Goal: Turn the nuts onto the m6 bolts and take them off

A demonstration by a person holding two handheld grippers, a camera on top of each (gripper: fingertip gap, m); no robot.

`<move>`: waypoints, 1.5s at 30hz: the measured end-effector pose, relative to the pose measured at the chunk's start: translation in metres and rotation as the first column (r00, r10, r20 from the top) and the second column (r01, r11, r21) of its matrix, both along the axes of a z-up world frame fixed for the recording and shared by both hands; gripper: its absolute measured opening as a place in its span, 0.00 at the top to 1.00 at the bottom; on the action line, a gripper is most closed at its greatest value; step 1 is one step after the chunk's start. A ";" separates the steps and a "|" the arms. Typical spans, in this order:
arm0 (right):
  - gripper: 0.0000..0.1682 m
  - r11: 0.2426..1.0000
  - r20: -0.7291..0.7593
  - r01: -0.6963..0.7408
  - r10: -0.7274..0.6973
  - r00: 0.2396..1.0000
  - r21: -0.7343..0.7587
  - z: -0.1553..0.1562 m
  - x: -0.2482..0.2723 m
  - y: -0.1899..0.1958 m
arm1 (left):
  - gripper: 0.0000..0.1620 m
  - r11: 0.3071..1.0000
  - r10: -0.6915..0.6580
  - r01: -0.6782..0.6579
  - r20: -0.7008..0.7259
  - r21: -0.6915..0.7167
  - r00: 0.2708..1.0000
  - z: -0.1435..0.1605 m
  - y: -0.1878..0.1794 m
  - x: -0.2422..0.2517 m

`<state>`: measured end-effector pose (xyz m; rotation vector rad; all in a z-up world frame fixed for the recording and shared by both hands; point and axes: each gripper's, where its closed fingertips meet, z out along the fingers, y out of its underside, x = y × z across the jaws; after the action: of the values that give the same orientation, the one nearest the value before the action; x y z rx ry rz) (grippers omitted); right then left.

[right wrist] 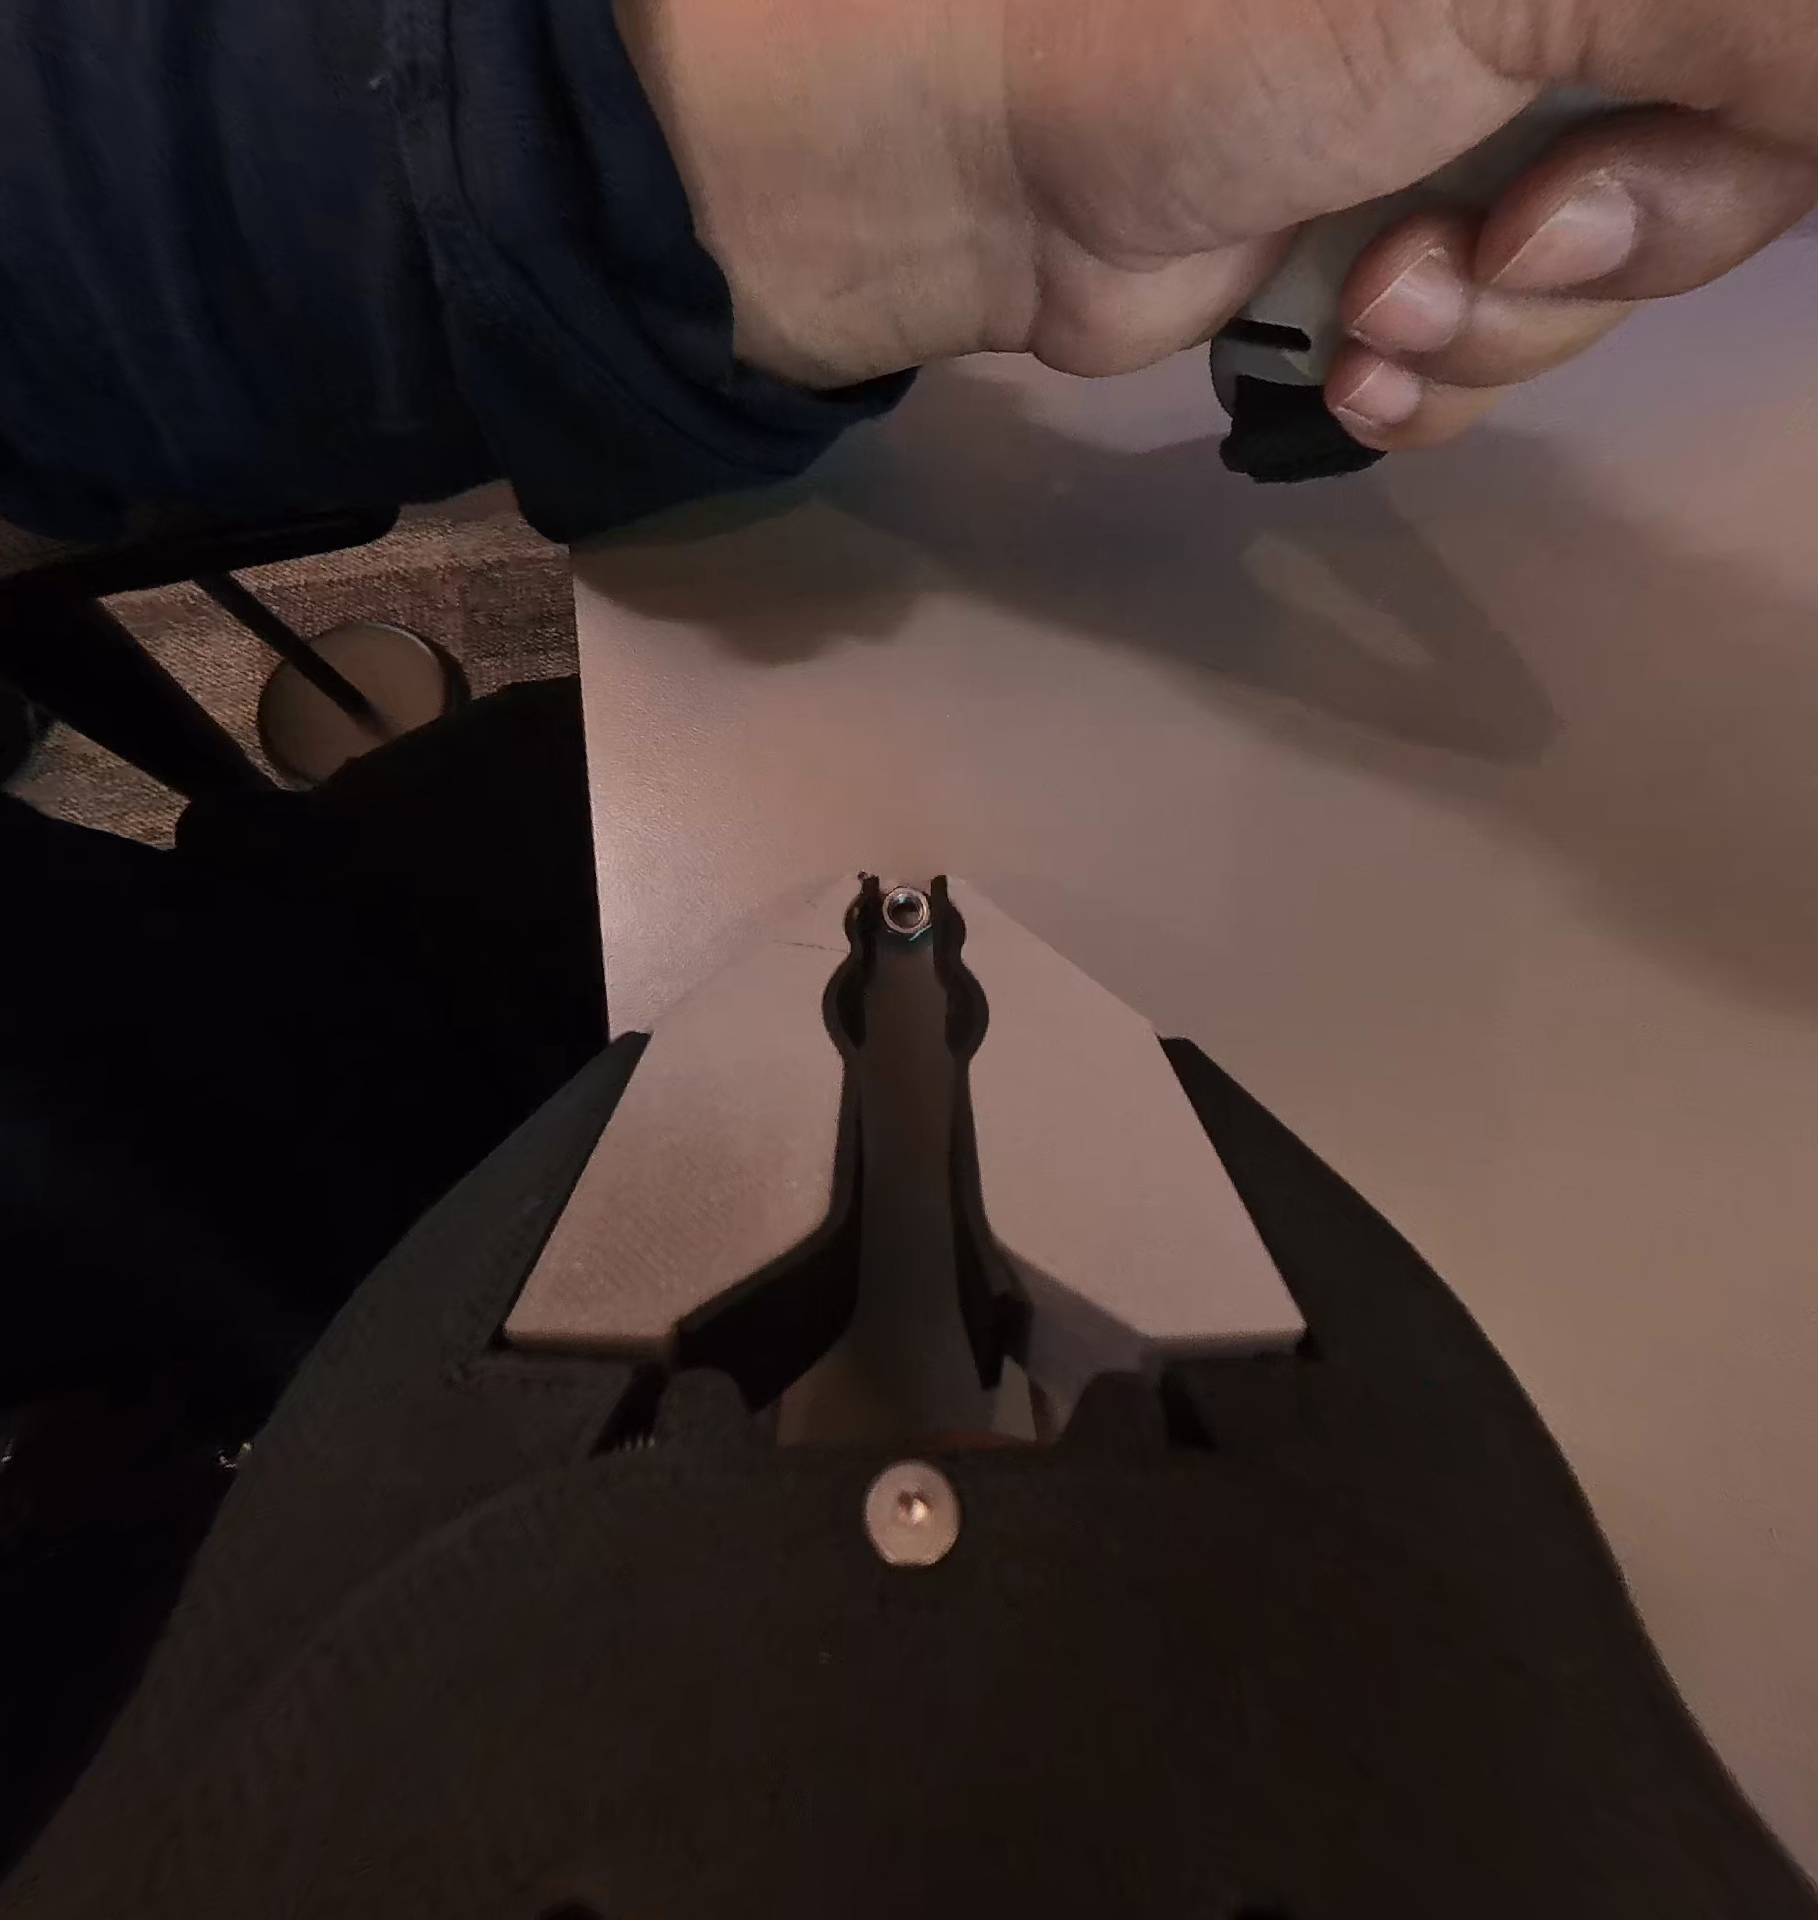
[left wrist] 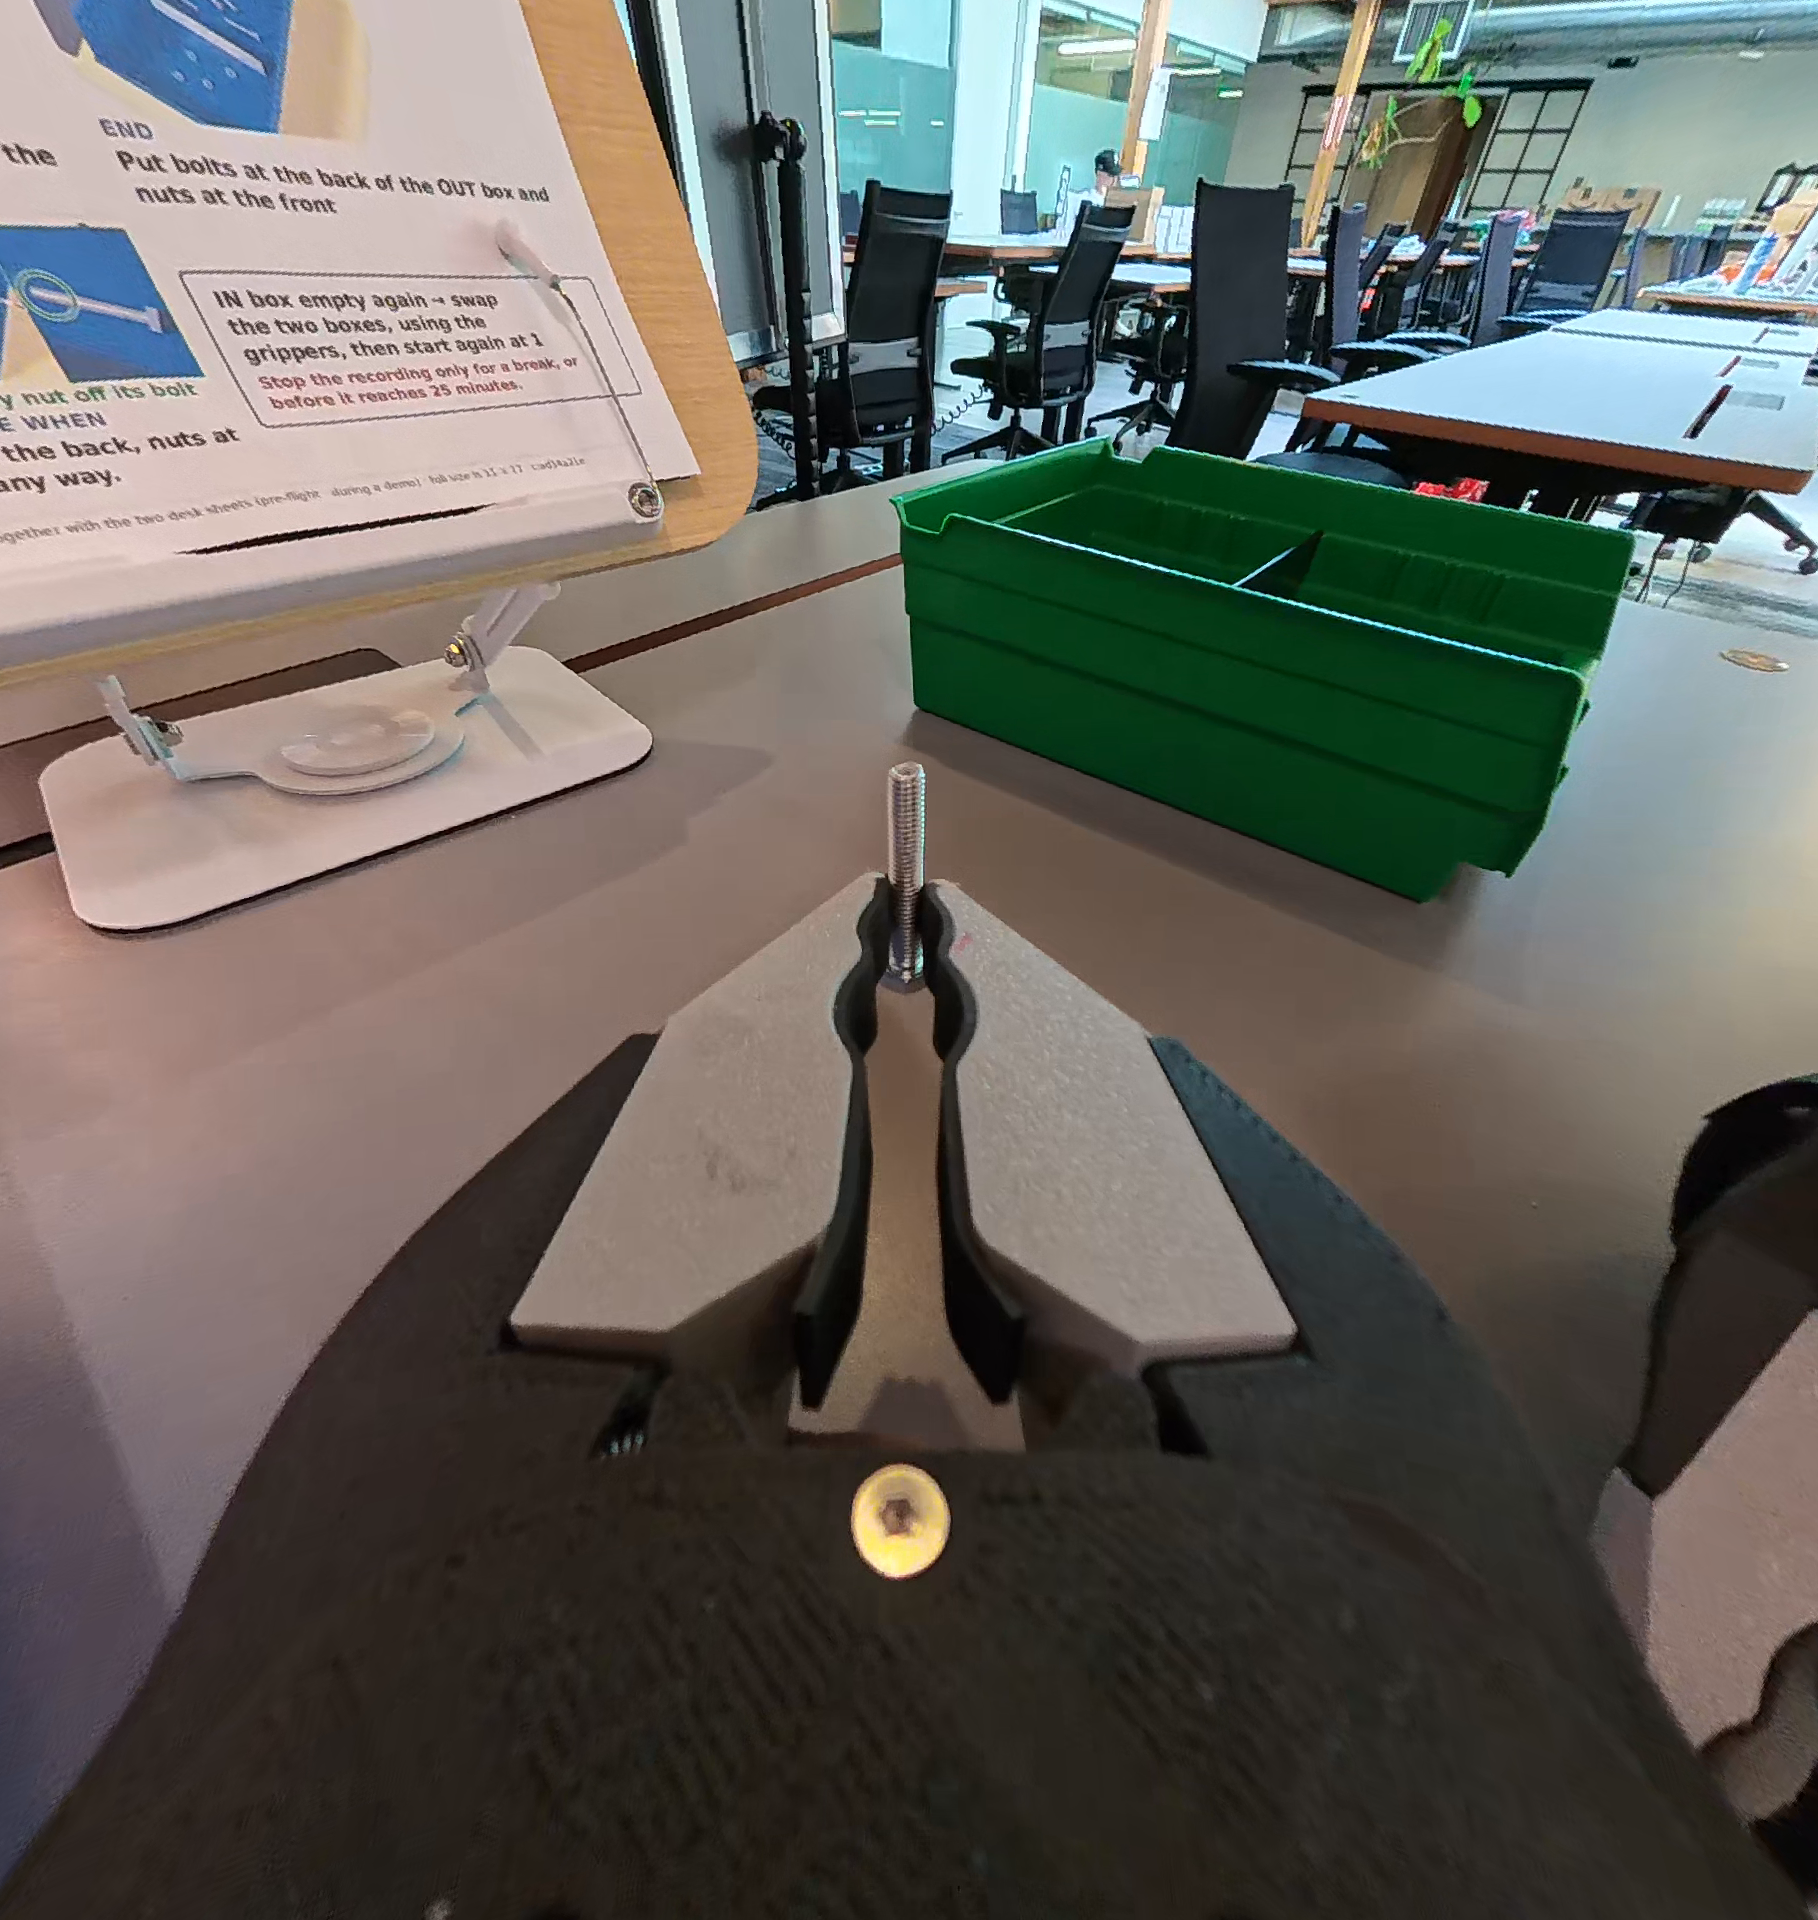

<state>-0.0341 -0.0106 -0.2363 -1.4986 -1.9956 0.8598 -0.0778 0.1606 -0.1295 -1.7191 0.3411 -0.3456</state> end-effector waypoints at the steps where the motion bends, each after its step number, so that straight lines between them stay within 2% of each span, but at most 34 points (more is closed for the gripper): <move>1: 0.96 1.000 -0.002 0.004 -0.004 1.000 0.006 0.001 0.001 0.001 | 0.98 1.000 0.000 0.000 -0.004 -0.001 1.000 -0.001 0.000 0.000; 5: 0.96 0.999 -0.045 0.047 -0.048 0.998 -0.016 0.022 0.007 0.012 | 0.98 1.000 -0.002 0.002 -0.010 -0.007 1.000 -0.003 0.001 0.001; 8: 0.96 0.992 -0.109 0.123 -0.121 0.987 0.013 0.058 0.024 0.038 | 0.98 1.000 -0.006 0.006 -0.007 -0.007 1.000 -0.002 0.000 0.002; 12: 0.96 0.945 -0.226 0.313 -0.286 0.931 0.093 0.126 0.072 0.103 | 0.98 1.000 -0.028 0.028 -0.012 -0.006 1.000 -0.002 -0.001 0.007; 15: 0.96 0.851 -0.264 0.510 -0.467 0.844 0.127 0.156 0.129 0.175 | 0.98 0.996 -0.092 0.092 -0.012 0.004 0.996 -0.001 -0.005 0.020; 18: 0.96 0.719 -0.192 0.684 -0.659 0.727 0.122 0.137 0.192 0.248 | 0.98 0.973 -0.230 0.230 -0.007 0.012 0.973 -0.001 -0.015 0.045; 21: 0.96 0.666 -0.017 0.738 -0.741 0.671 0.106 0.083 0.232 0.280 | 0.98 0.951 -0.310 0.309 -0.055 -0.020 0.949 -0.011 -0.022 0.062; 23: 0.96 0.673 0.070 0.733 -0.739 0.670 0.096 0.057 0.241 0.279 | 0.98 0.935 -0.353 0.352 -0.080 -0.034 0.932 -0.016 -0.027 0.072; 25: 0.93 0.669 0.061 0.737 -0.743 0.667 0.091 0.055 0.242 0.278 | 0.98 0.923 -0.384 0.381 -0.092 -0.053 0.919 -0.021 -0.029 0.078; 27: 0.90 0.676 -0.004 0.736 -0.736 0.677 0.036 0.070 0.232 0.272 | 0.98 0.918 -0.396 0.392 -0.096 -0.058 0.913 -0.024 -0.030 0.082; 30: 0.88 0.726 -0.100 0.686 -0.687 0.720 -0.052 0.099 0.205 0.248 | 0.98 0.911 -0.412 0.409 -0.091 -0.049 0.907 -0.023 -0.032 0.086; 33: 0.89 0.829 -0.241 0.552 -0.556 0.795 -0.089 0.133 0.160 0.199 | 0.98 0.899 -0.438 0.438 -0.076 -0.017 0.896 -0.018 -0.036 0.091; 35: 0.89 0.886 -0.279 0.451 -0.462 0.842 -0.106 0.141 0.128 0.163 | 0.98 0.879 -0.475 0.477 -0.053 0.019 0.878 -0.011 -0.042 0.098; 39: 0.88 0.941 -0.314 0.315 -0.338 0.887 -0.122 0.138 0.073 0.119 | 0.98 0.845 -0.528 0.529 -0.041 0.076 0.848 -0.002 -0.052 0.108; 42: 0.87 0.950 -0.304 0.262 -0.303 0.903 -0.167 0.129 0.046 0.109 | 0.98 0.844 -0.528 0.532 -0.066 0.073 0.847 -0.004 -0.053 0.109; 45: 0.97 0.949 -0.280 0.262 -0.303 0.911 -0.175 0.119 0.034 0.111 | 0.98 0.844 -0.526 0.530 -0.062 0.082 0.848 -0.002 -0.054 0.110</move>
<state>-0.0002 0.1008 -0.1178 -1.5707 -1.4807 1.0426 0.0322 0.1065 -0.1319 -1.5141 0.8554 -0.6880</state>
